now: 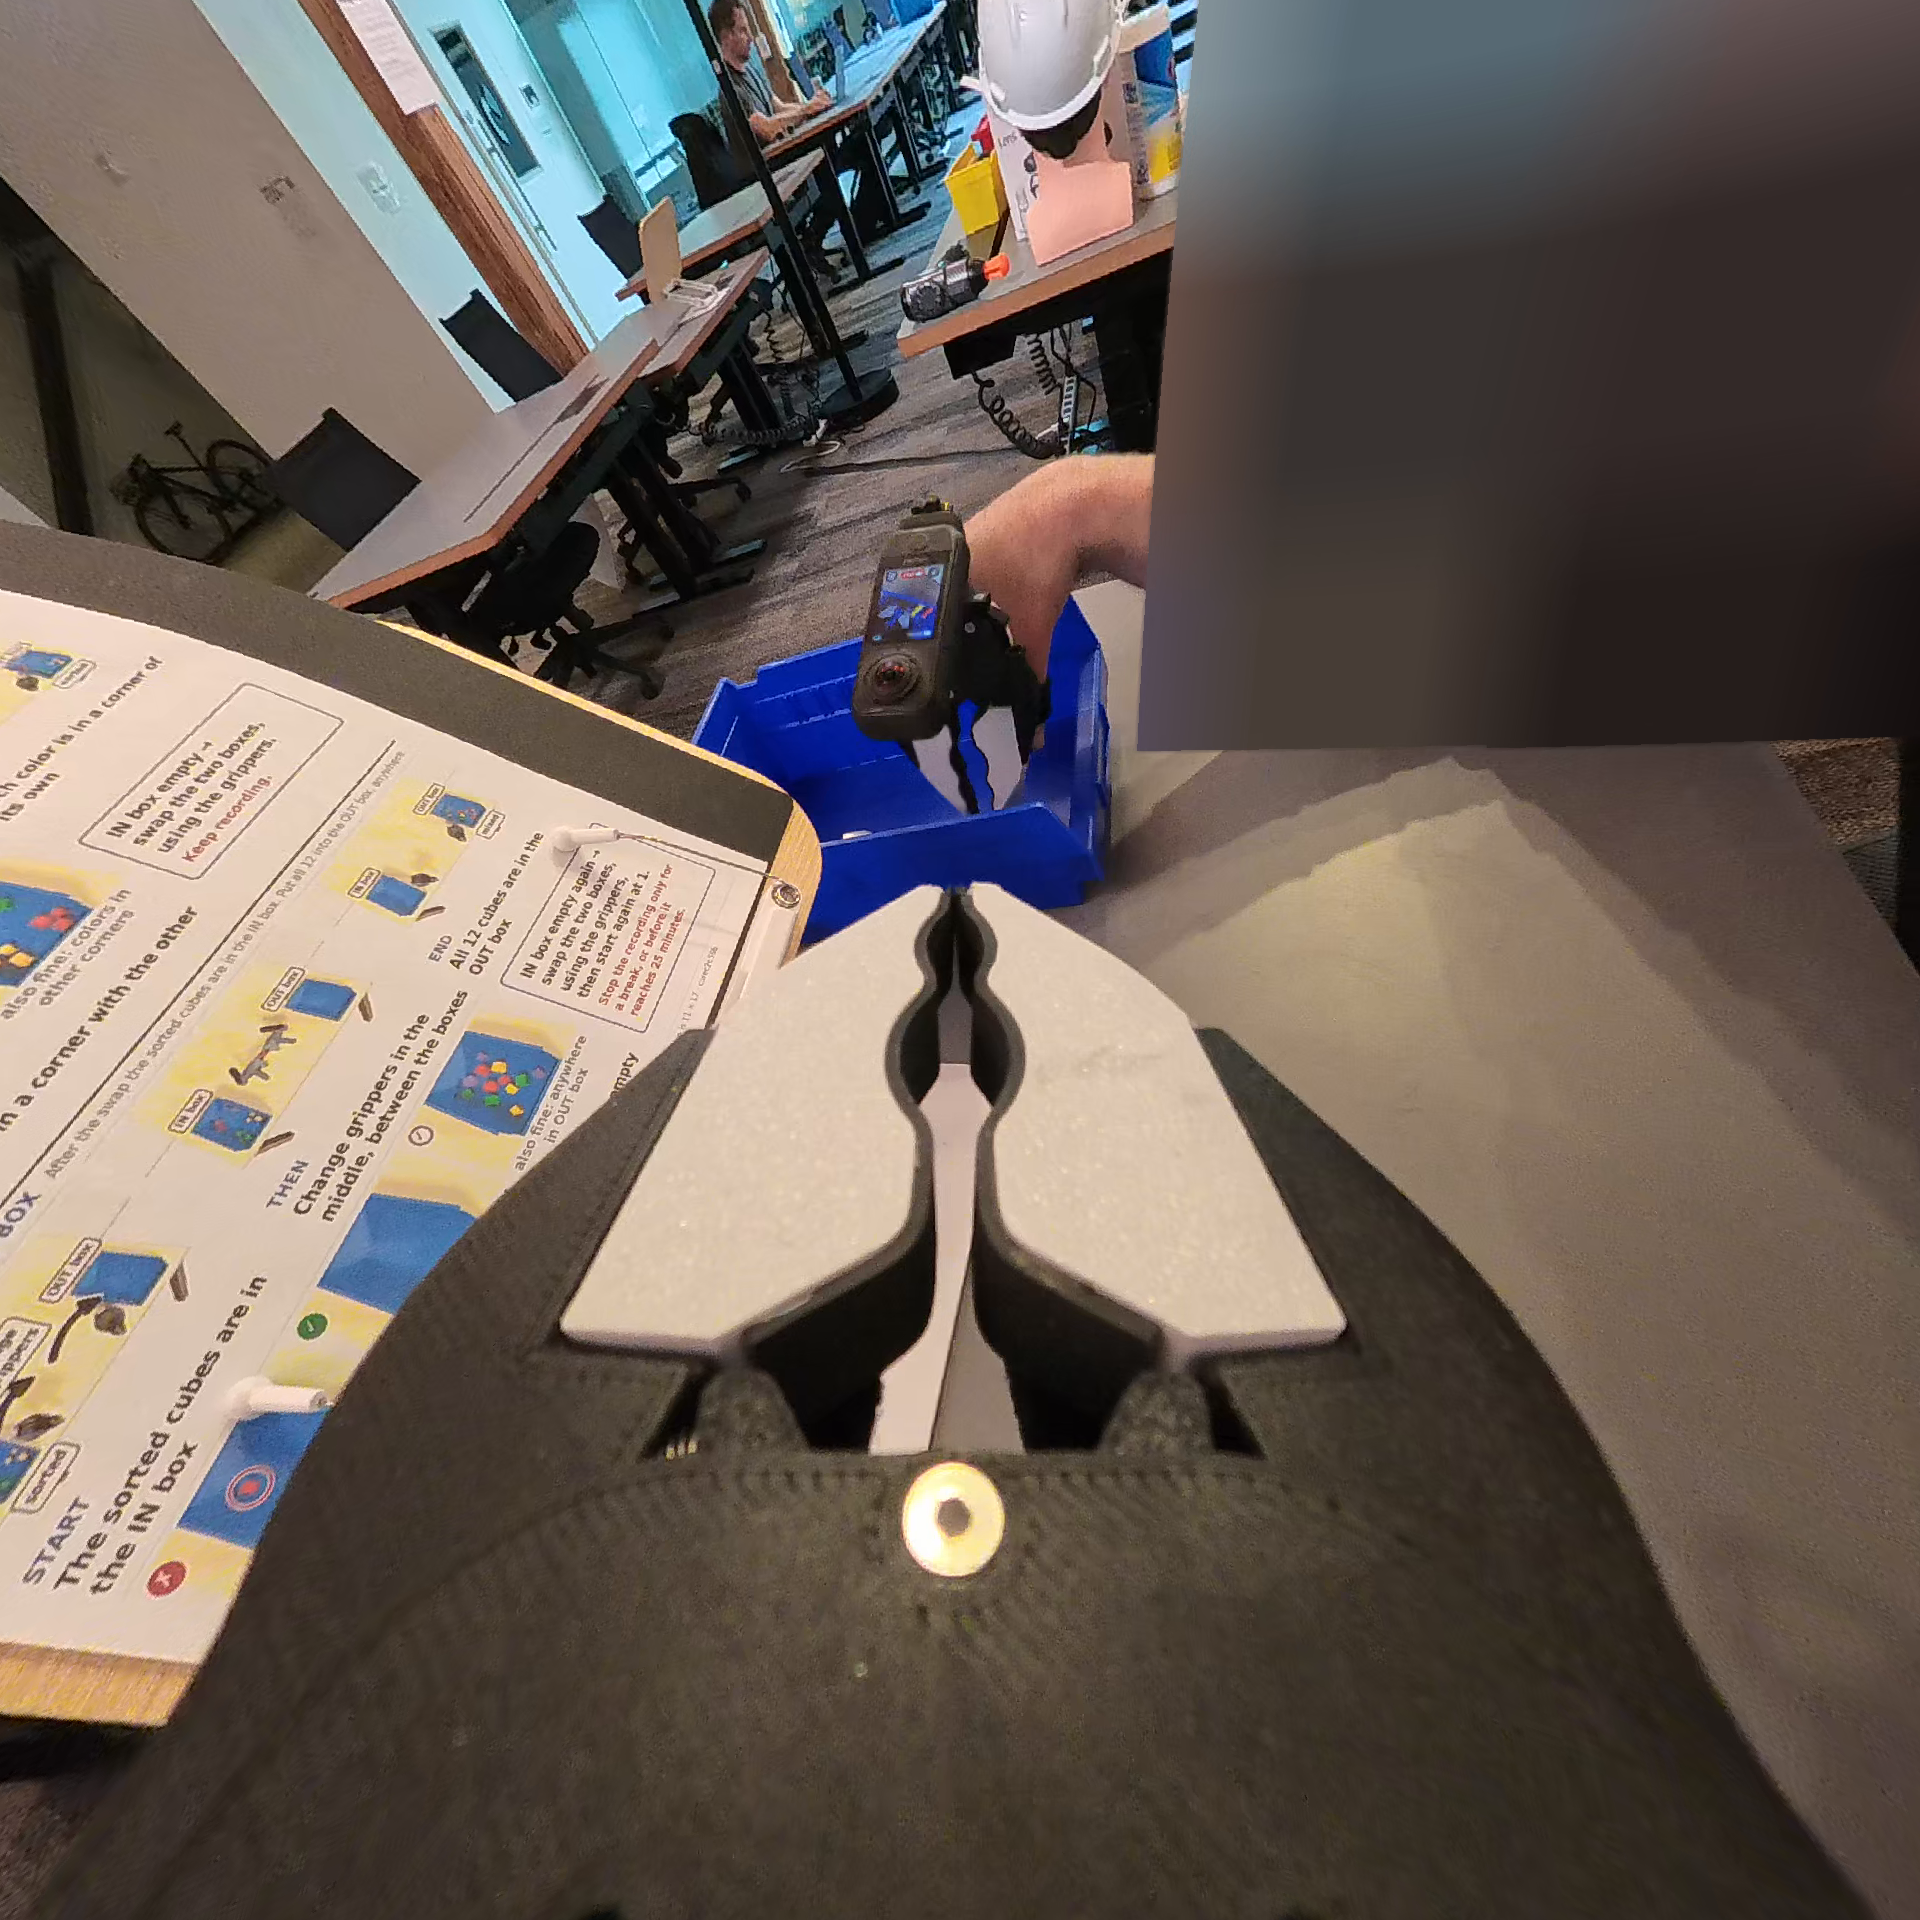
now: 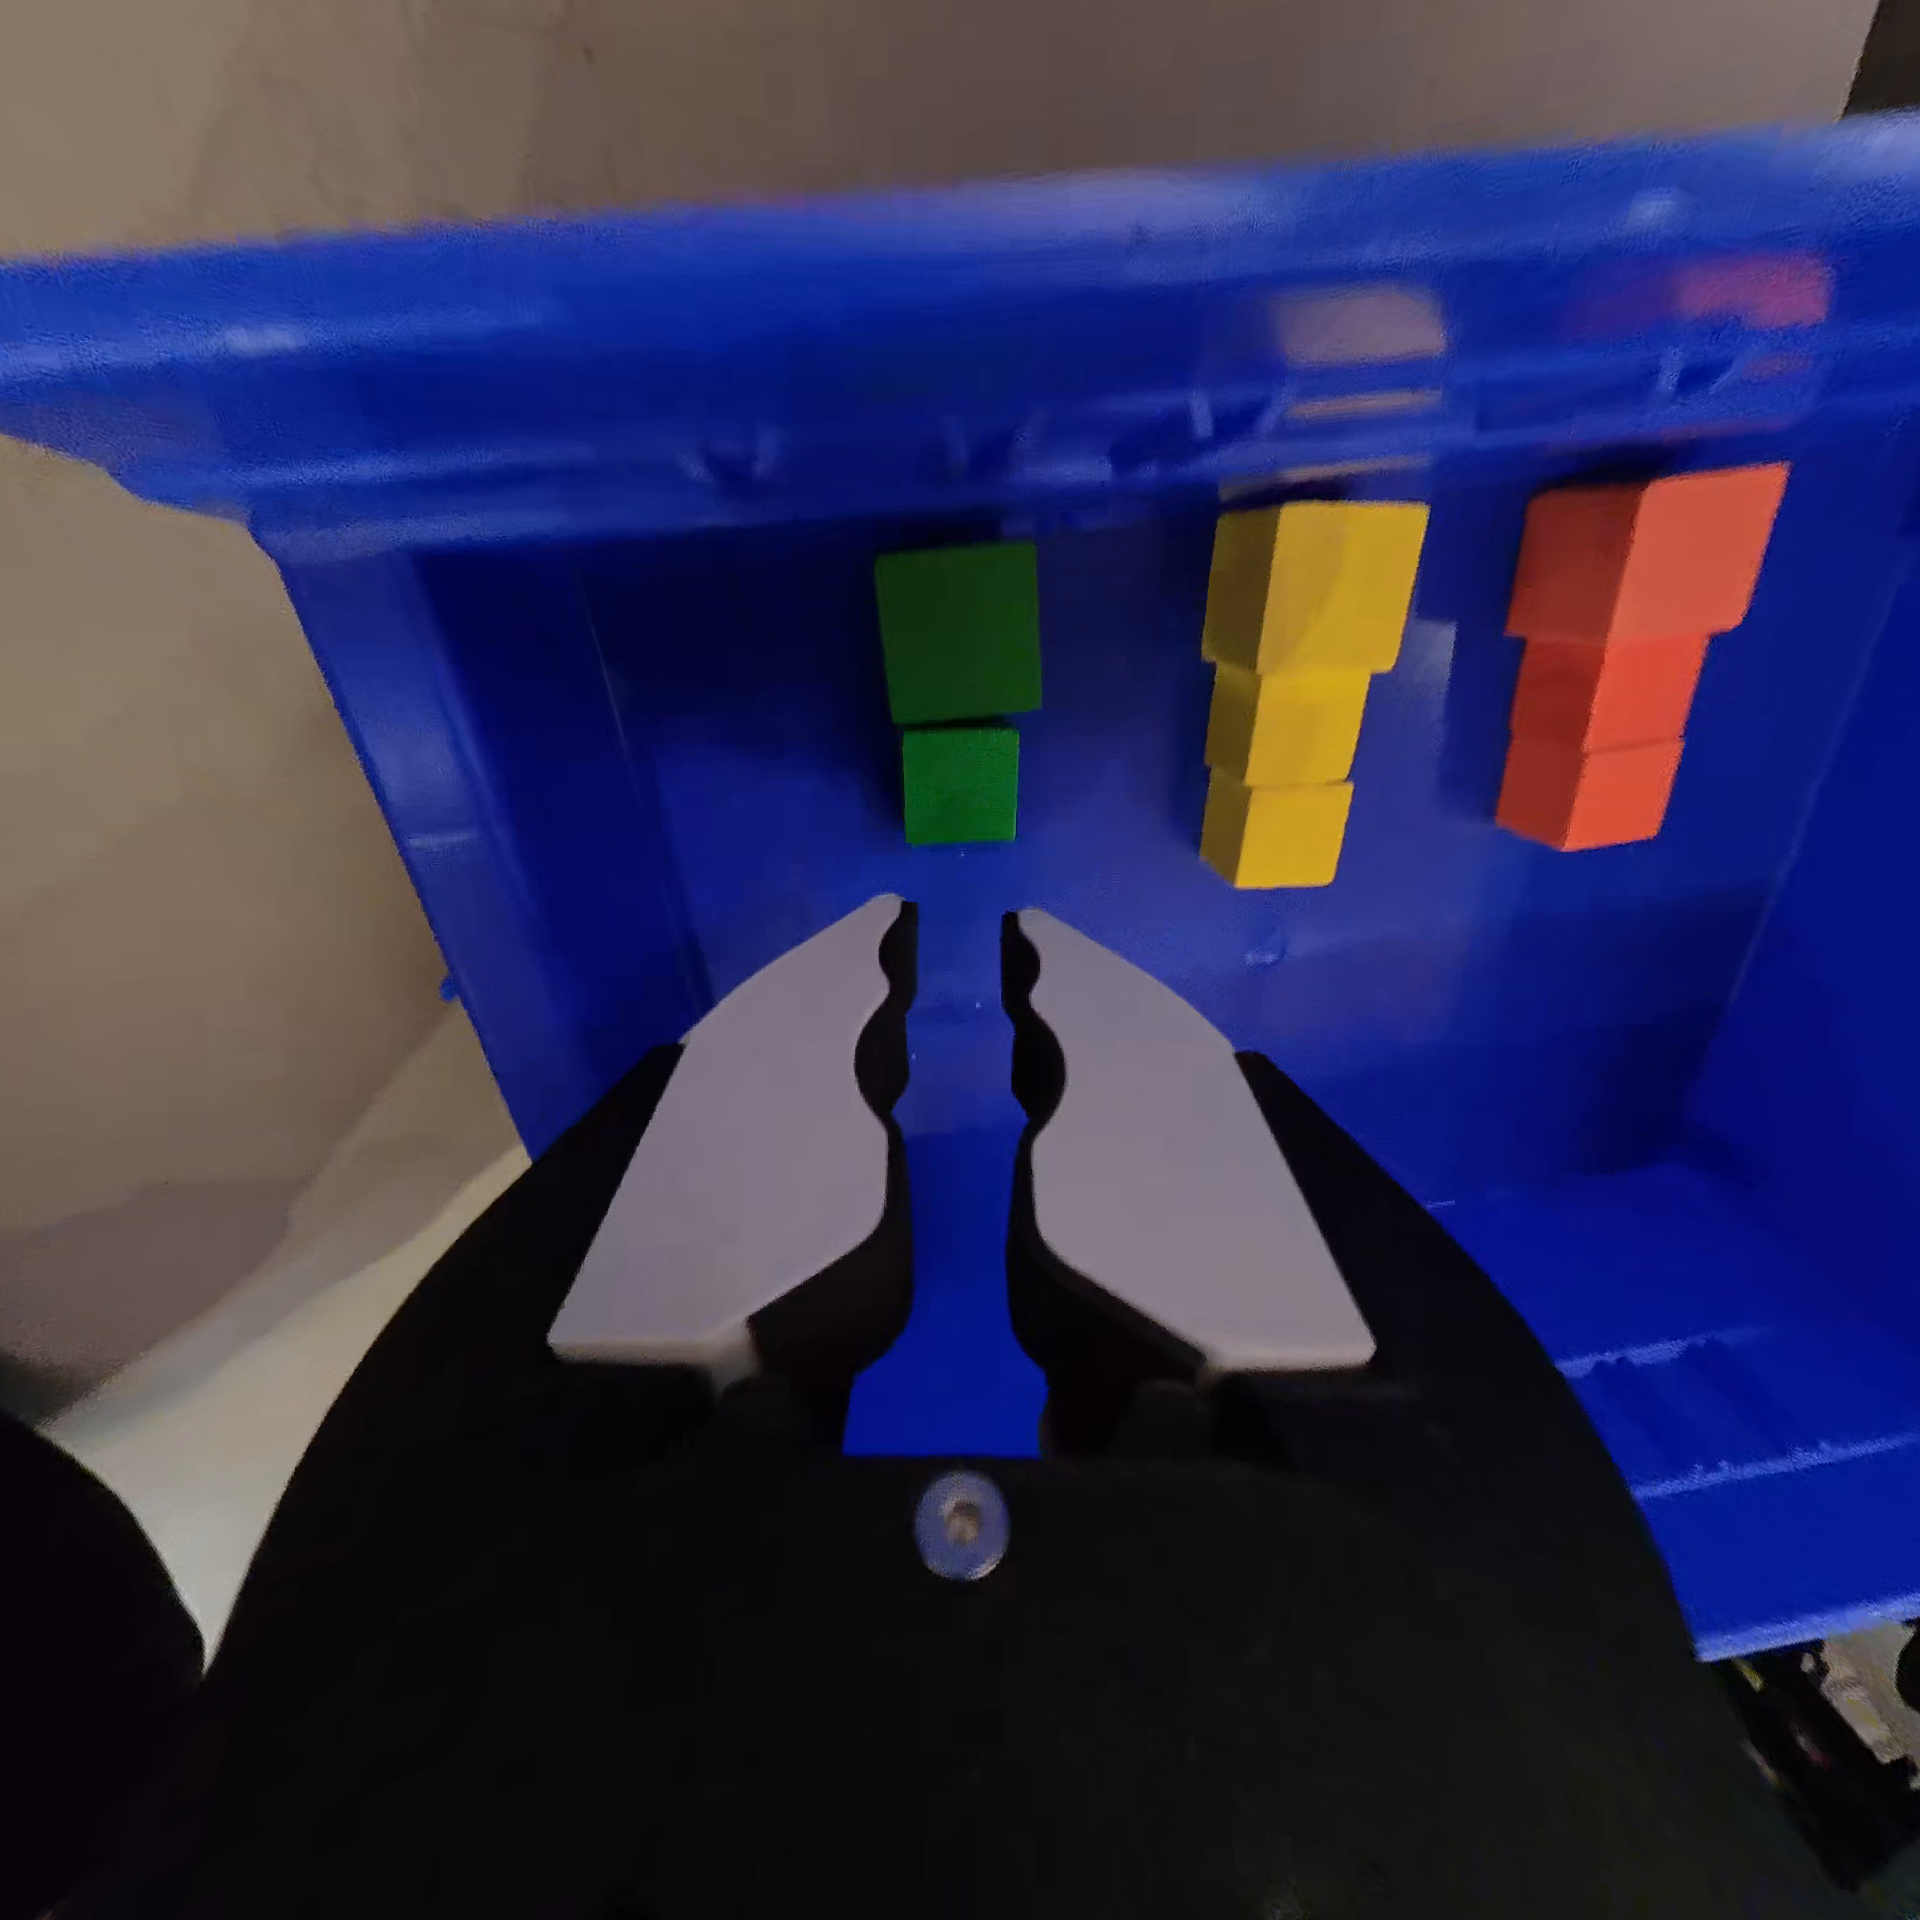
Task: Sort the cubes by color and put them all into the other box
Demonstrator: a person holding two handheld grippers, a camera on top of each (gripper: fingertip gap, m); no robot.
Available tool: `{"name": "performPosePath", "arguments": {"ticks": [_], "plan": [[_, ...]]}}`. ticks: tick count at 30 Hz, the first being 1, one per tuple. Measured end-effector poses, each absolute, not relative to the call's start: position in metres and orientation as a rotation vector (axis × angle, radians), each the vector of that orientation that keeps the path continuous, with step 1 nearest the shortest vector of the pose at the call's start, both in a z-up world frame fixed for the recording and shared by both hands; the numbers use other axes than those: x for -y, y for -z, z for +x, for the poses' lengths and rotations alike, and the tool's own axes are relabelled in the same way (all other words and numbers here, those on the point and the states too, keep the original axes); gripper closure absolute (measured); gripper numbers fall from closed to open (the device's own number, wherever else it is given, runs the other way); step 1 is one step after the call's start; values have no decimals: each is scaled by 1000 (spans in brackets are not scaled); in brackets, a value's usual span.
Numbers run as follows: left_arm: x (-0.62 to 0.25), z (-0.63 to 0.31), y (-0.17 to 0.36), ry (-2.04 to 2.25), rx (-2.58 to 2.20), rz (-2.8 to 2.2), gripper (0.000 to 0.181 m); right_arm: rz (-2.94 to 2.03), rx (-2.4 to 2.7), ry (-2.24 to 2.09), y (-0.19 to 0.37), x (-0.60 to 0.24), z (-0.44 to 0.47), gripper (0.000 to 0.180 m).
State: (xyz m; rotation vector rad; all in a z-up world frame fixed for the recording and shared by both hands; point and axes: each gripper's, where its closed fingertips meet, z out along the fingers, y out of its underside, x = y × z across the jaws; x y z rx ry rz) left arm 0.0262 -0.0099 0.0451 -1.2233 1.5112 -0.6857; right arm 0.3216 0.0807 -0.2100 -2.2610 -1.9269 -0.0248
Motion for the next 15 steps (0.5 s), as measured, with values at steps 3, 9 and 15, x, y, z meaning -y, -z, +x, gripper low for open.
{"name": "performPosePath", "arguments": {"ticks": [3,9,15], "plan": [[10,28,-44,680,-1517,-1227,181,-2305,1938,20,218,-80,326,170],[11,29,-42,680,-1530,-1227,181,-2271,1968,57,226,-86,317,177],[10,28,-42,660,-1532,-1238,181,-2298,1918,76,218,-87,324,174]]}}
